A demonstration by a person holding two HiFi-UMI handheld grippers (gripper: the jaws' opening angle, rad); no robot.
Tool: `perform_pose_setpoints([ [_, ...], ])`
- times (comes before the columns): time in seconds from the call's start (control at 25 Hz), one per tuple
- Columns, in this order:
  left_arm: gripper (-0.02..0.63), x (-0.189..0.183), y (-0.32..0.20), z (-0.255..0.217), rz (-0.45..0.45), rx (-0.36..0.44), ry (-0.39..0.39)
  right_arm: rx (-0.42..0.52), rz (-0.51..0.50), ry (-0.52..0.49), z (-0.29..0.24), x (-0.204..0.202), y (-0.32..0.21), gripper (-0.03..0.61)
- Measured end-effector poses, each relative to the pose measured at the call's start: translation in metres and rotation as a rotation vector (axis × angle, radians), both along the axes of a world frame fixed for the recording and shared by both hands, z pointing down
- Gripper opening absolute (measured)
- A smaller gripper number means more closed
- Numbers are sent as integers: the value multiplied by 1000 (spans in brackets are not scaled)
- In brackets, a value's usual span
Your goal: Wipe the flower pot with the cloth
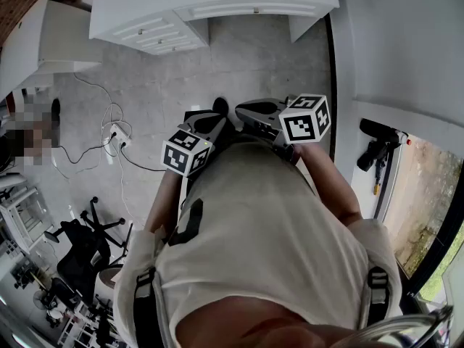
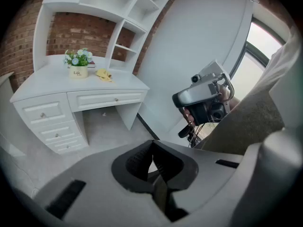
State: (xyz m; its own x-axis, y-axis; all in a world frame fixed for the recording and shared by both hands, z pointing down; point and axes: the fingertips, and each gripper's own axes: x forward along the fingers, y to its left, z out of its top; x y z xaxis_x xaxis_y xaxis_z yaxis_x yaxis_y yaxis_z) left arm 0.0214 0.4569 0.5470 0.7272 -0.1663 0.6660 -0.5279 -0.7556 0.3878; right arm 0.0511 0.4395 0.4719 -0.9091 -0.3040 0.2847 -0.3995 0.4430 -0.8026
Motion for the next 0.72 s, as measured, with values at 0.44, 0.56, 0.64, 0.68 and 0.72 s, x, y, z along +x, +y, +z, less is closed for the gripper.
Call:
perform_pose_setpoints([
  [0.44, 21, -2, -8, -4, 43, -3, -3, -12, 36, -5, -6, -8, -14, 11],
  [0.56, 21, -14, -16, -9, 34, -1, 13, -7, 43, 6, -12, -19, -24, 11],
  [0.64, 21, -21, -26, -12, 27, 10, 21, -5, 43, 10, -14, -26, -33, 11],
  [0.68, 21, -24, -31, -13, 24, 14, 23, -7, 40, 14, -14, -30, -37, 11],
  [0.72, 21, -28, -36, -13, 20, 18, 26, -10, 37, 20, -12, -33, -41, 11],
])
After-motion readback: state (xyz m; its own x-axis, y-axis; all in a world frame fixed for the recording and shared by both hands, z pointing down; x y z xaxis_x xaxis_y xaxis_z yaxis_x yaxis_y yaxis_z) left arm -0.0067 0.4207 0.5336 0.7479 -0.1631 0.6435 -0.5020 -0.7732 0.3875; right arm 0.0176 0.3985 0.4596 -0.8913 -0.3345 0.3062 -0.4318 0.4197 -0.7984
